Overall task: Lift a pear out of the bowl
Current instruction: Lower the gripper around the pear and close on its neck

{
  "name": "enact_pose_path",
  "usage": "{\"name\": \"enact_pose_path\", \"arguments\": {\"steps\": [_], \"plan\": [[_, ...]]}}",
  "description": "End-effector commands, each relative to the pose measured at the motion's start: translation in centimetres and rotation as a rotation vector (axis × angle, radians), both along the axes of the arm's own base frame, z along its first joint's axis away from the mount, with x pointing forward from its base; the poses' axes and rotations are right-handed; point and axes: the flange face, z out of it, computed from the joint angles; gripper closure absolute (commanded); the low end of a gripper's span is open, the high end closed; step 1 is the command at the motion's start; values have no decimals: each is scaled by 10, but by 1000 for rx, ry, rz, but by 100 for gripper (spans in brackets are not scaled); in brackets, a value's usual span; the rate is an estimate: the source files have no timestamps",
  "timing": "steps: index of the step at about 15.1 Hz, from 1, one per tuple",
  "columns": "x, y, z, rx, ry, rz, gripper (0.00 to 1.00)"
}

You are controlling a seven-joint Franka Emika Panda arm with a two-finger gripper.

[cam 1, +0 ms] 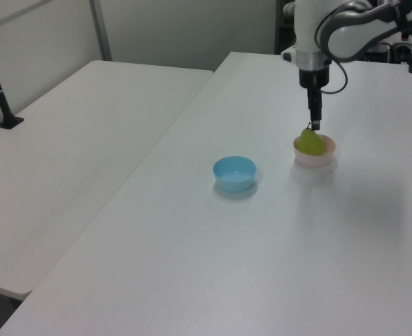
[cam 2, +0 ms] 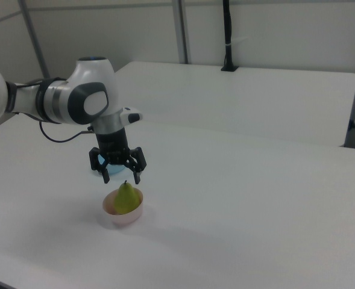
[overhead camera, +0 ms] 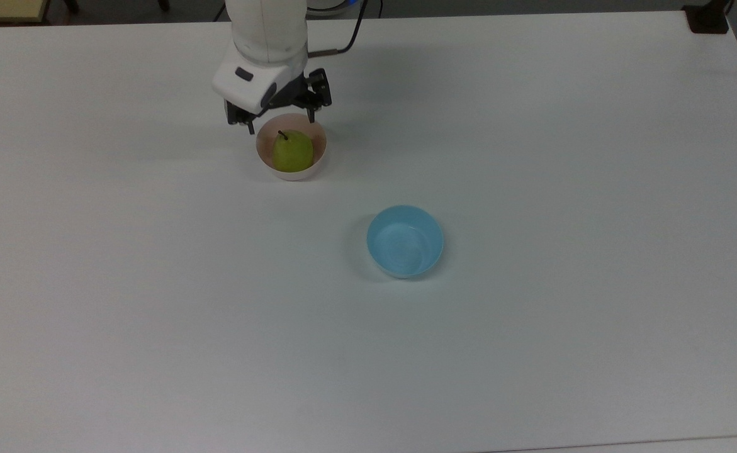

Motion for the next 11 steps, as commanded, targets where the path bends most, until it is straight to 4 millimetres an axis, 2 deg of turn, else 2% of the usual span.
{"name": "enact_pose_path", "arguments": {"steps": [1,4,5,7,8,9,11], "plan": [[5,11,-27,-14,1,21,0],[6,12,-33,-13,14,46,2],[6,11,-33,-11,16,67,20],[5,10,-35,-8,22,98,72],[6,10,-36,-8,24,100,86],[8,11,-38,-6,9,99,94],[7,12,-44,-4,-14,105,96]]}}
